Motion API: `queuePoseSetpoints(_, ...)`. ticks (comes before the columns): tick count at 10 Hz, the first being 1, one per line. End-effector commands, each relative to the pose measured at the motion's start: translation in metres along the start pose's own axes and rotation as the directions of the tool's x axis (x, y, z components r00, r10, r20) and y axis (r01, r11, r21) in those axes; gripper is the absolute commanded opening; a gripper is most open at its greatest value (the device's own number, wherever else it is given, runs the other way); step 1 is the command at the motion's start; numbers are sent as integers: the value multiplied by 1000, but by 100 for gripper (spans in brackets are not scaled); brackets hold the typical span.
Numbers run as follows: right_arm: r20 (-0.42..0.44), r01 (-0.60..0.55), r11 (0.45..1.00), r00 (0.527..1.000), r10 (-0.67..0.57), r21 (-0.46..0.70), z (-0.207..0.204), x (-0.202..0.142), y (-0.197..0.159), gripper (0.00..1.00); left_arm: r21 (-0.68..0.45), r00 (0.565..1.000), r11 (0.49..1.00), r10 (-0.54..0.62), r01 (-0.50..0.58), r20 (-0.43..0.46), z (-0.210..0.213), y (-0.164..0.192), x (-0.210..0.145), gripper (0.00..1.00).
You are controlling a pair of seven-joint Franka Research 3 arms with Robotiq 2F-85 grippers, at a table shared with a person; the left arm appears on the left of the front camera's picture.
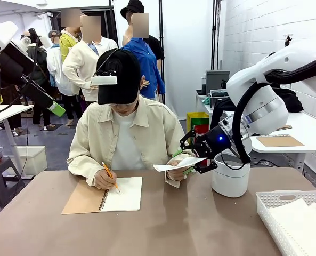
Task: Sort the paper based on its condition.
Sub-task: If a person hands you a paper, place it in the Organizing basket , and if it's crumpled, put it in the Trash can.
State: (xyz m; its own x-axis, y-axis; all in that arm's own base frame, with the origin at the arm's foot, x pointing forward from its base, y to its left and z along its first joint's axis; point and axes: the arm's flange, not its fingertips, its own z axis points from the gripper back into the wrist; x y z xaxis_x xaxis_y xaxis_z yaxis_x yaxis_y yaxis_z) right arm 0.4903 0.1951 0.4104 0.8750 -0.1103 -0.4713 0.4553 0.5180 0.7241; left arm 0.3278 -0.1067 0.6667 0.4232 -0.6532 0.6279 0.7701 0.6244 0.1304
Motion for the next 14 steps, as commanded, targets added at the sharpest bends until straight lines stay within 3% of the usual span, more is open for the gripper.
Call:
queuePoseSetpoints(1, 0, 13, 1000, 1000, -13, 10, 0, -1, 0, 1, 3, 1000, 1000, 4, -4, 4, 1, 1, 1, 100)
queuePoseSetpoints(10, -30, -41, 999, 999, 42, 24, 5, -14, 4, 0, 3, 1000, 1000, 4, -4, 4, 1, 1, 1, 100)
queuePoseSetpoints(14, -33, -214, 972, 977, 212, -95, 24, -65, 28, 0, 3, 1000, 1000, 4, -4, 4, 1, 1, 1, 100)
